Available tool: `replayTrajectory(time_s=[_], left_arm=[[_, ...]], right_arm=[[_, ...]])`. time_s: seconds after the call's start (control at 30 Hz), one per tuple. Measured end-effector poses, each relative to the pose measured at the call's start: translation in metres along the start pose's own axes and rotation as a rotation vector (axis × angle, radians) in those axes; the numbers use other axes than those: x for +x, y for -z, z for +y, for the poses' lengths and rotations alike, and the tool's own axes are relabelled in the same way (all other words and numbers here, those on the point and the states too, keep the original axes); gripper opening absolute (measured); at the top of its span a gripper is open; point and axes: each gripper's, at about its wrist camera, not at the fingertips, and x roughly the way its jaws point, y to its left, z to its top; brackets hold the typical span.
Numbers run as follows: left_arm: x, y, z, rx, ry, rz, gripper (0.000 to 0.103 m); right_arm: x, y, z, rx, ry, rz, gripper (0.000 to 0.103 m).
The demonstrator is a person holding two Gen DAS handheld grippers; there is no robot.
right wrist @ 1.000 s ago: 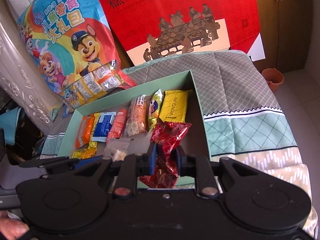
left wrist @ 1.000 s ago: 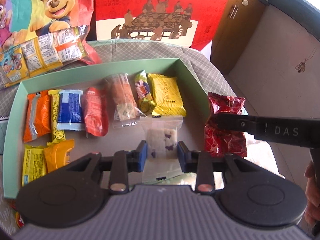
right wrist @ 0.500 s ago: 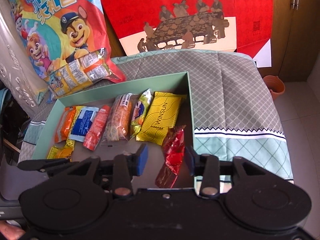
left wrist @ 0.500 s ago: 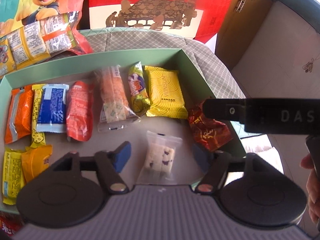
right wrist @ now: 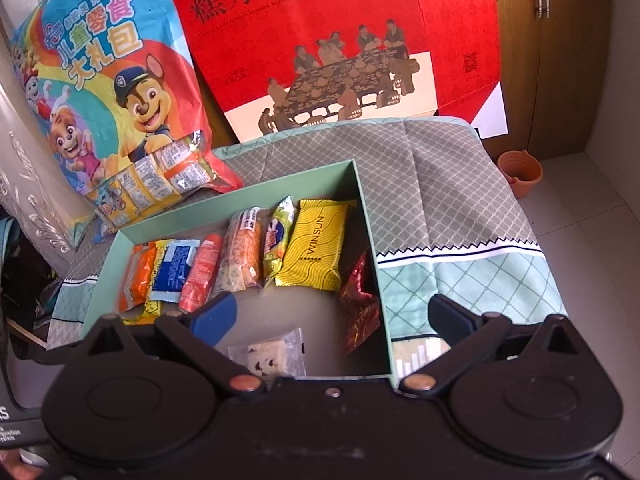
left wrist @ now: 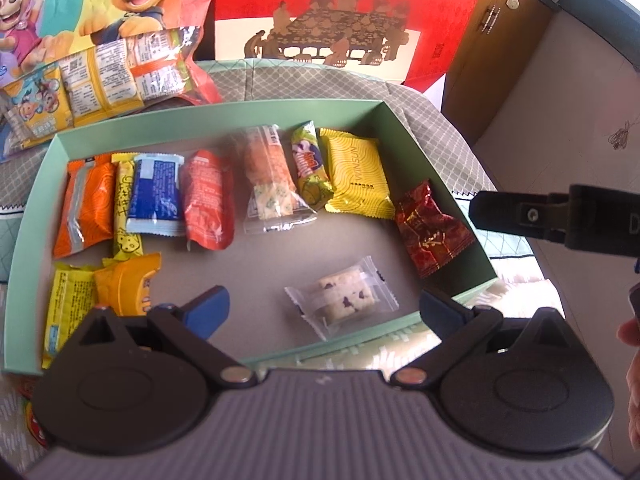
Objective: Organize snacks
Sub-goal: 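Grasp the red square candy with the right tool while the left tool moves to the heap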
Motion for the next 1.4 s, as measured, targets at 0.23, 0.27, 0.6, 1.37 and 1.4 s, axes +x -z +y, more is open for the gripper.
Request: replayTrajectory(time_s=[0.23,0.27,0.6,1.37,1.4], left_arm=[[-0.03,0.03,0.018,0.002,-0.03,-0.01,0.103],[-0.034,0.035,0.023,-0.002,-0.034,-0.01,0.103],[-0.055,0.086,0.06,-0.04,-0.087,0.016,0.103],[-0.059,0.126,0.094,-0.096,-0.131,-0.003,0.086],[-0.059,0.122,0.089,-0.084,-0.129,-0.013,0.081]], right_arm=[[-0.021,0.037,0.013,0.026,-0.012,0.03,0.103],[-0.022,0.042,0.016,0.026,-0.015,0.035,0.103],[-0.021,0.102,0.044,0.043,-0.059,0.149,0.103],[0.007,0.167,0.075,-0.051,0.022,0.215,0.038],[0.007,0.165,0.072,-0.044,0.025,0.209,0.038]])
